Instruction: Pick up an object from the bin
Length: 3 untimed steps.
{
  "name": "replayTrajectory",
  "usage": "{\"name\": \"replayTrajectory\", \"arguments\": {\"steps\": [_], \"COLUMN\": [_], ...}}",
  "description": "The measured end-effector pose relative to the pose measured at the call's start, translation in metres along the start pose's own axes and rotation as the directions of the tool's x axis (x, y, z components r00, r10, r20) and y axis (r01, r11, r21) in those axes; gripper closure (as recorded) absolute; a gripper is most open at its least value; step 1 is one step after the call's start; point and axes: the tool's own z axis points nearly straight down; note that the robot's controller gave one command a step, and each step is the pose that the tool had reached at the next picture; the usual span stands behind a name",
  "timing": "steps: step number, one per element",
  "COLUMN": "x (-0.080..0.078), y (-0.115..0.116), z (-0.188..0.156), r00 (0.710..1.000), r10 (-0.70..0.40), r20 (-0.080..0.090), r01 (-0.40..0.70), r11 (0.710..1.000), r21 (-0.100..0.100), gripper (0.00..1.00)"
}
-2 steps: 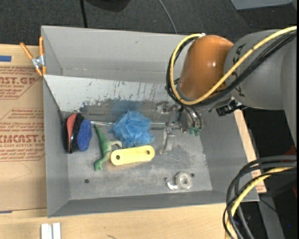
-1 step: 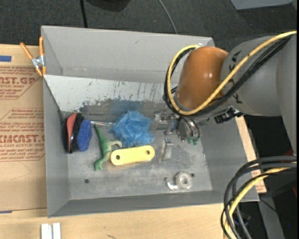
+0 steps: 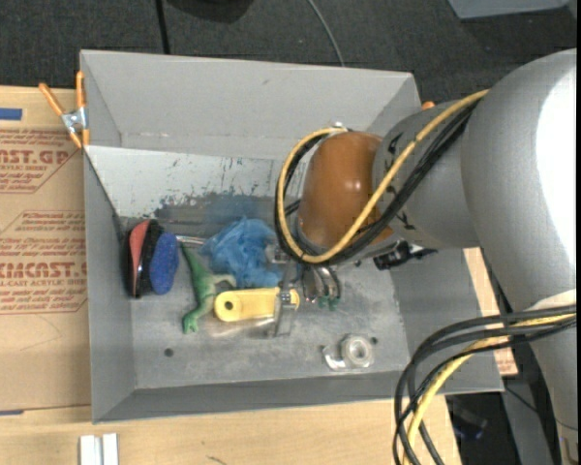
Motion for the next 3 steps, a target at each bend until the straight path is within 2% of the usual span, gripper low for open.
{"name": "replayTrajectory", "arguments": {"steps": [1, 3], "x": [0.0074, 0.0087], "y": [0.0068, 0.0066], "z": [0.0150, 0.0117], "r00": [0.997, 0.997], "r10": [-0.076, -0.076], "r20": [-0.002, -0.006], "r01": [0.076, 0.076], "r11": [0.997, 0.997], "r21": [0.006, 0.006], "gripper": [1.00, 1.00]}}
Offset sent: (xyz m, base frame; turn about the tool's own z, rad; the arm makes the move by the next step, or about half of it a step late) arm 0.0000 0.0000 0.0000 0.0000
